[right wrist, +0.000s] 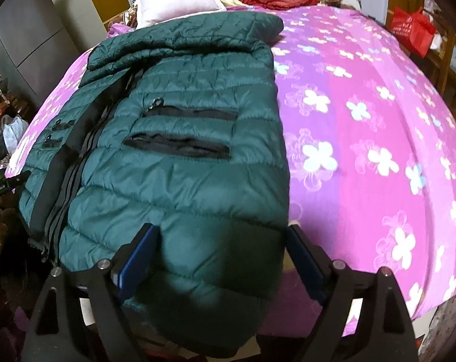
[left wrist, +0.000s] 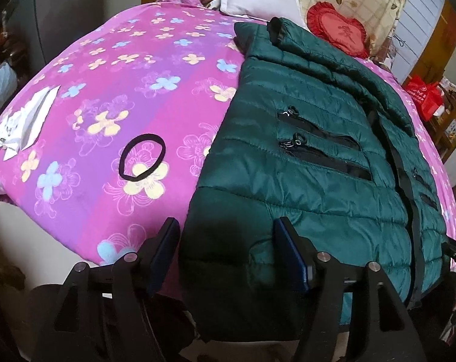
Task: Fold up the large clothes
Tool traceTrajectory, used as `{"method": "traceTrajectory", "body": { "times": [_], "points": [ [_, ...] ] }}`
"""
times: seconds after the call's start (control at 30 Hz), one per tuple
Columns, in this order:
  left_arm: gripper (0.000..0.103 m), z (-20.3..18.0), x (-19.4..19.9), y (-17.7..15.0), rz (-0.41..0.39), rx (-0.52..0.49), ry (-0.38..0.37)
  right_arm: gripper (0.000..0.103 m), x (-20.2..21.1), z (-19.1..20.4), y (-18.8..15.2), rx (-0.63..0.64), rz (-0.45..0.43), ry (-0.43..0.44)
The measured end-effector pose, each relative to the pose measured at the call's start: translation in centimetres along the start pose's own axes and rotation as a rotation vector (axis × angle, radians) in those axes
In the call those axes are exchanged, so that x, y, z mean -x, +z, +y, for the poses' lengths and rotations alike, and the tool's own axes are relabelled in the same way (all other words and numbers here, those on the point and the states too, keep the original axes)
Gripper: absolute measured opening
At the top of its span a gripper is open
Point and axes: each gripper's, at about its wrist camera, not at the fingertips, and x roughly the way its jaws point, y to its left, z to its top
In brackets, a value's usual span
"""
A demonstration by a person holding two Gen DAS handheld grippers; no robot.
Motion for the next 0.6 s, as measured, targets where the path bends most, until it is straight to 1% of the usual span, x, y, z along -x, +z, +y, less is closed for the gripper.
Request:
{"method": "traceTrajectory", "body": {
  "times": [0.03,0.1,0.17,0.2,0.3,0.43,0.5,0.6],
  "points": [
    [0.050,0.1,0.0,0.0,0.002,0.005,-0.002,0.090,0.0,-0.1,-0.2,0.000,0.003,0.011],
    [0.056,0.2,-0.4,-0.1,0.018,0.026,-0.013,0.090,-0.1,-0.2,-0.5,0.001,0.010,0.040],
    [0.060,0.4,-0.5,-0.2,0.016,0.038,-0.029,0.092,-0.1,-0.3,-0.7,0.000,0.004,0.093],
    [0.062,0.2,-0.6,-0.2,0.019,0.029,-0.027,0.092,0.0,-0.3,-0.8,-0.008,-0.002,0.113],
    [0.062,0.3,-0.6,0.1,0.036,0.014,-0.026,0.093,-0.4,-0.6,-1.1,-0.046,-0.014,0.178],
    [0.062,0.9,-0.5,0.3,0.045,0.050,-0.052,0.093,-0.3,-1.1,-1.0,-0.036,-0.003,0.173],
    [0.062,0.7,-0.5,0.1,0.042,0.033,-0.037,0.093,-0.3,-1.8,-1.0,-0.057,-0.003,0.155],
    [0.062,0.5,-0.6,0.0,0.035,0.029,-0.026,0.093,-0.3,-2.4,-1.1,-0.088,-0.024,0.178]
  ]
}}
